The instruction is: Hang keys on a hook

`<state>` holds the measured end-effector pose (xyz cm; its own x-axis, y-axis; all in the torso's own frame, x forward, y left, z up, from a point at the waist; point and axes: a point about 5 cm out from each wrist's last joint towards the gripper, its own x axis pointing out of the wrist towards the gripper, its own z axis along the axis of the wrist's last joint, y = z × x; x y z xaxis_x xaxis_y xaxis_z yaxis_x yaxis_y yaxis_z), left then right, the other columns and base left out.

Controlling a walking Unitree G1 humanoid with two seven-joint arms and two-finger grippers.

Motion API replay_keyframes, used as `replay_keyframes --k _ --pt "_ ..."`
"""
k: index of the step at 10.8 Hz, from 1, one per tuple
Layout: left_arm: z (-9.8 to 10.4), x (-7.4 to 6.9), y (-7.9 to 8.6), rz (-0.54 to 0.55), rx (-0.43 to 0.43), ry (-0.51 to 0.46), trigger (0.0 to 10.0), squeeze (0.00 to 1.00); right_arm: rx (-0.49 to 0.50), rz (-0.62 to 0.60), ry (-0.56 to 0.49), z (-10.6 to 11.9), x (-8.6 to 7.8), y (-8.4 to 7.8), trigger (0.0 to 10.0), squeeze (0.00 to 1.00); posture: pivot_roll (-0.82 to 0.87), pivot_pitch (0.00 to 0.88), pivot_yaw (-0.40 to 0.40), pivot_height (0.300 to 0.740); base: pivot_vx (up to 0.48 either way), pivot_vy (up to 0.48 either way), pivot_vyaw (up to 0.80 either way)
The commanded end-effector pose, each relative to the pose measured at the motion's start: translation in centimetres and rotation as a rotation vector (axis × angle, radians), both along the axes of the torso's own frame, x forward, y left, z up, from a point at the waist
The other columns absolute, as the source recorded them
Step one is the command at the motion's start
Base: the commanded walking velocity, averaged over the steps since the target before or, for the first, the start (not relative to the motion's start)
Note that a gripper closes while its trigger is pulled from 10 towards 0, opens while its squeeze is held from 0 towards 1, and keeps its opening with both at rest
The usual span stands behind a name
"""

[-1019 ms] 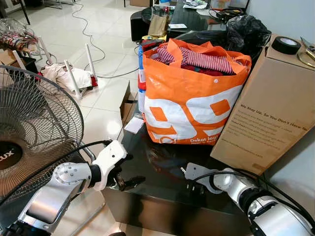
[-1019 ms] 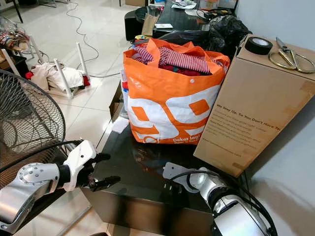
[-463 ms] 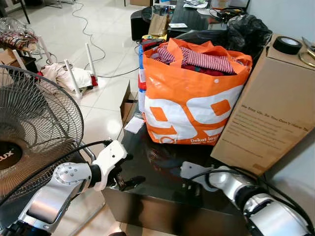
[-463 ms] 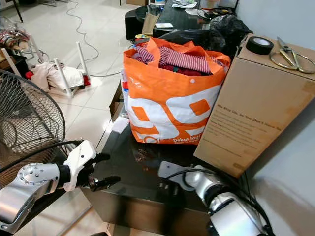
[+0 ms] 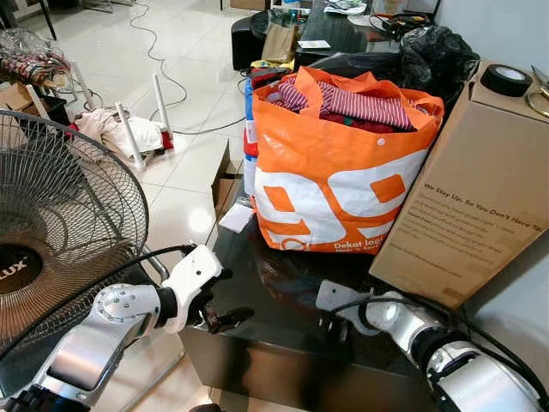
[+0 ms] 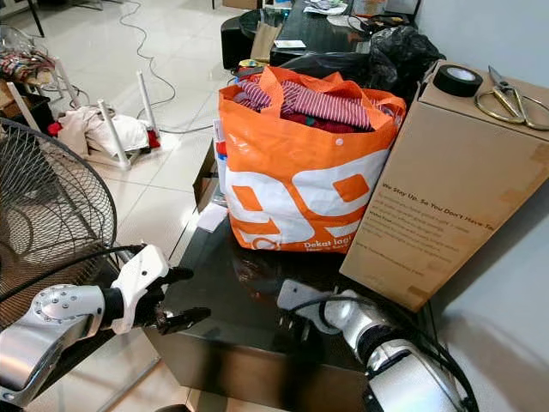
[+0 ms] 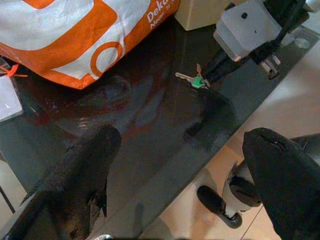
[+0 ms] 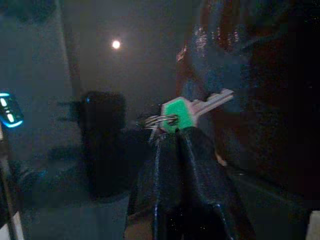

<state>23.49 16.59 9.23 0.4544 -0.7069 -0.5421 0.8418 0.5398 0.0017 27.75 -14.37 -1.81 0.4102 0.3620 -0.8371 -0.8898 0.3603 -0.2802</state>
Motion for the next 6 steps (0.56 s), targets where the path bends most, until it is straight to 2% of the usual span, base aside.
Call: replay_keyframes --k 1,3,4,5,6 --pt "0.01 0.27 0.08 0.003 0.012 -0.01 10.0 0.48 0.015 -0.022 -0.018 0.49 0.49 -0.44 0.0 0.0 0.01 0.0 -0.057 0.74 0.0 0.0 0.0" --pt "0.01 0.29 0.06 0.004 0.012 -0.011 10.0 0.48 0.025 -0.04 -0.034 0.81 0.79 -0.83 0.0 0.0 0.0 0.0 -0.056 0.74 0.0 0.0 0.0" --pt "0.01 0.3 0.02 0.005 0.011 -0.012 10.0 0.47 0.097 -0.048 -0.024 1.17 0.8 -1.01 10.0 0.0 0.0 0.0 -0.06 0.74 0.0 0.0 0.0" --pt "-0.01 0.3 0.0 0.007 0.01 -0.012 10.0 0.48 0.182 -0.081 0.011 1.2 0.52 -1.01 10.0 1.0 0.0 0.0 -0.062 0.74 0.0 0.0 0.0" --pt "-0.04 0.27 -0.02 0.009 0.008 -0.01 10.0 0.48 0.304 -0.236 0.039 0.85 0.28 -0.86 10.0 1.0 0.0 0.0 -0.063 0.74 0.0 0.0 0.0"
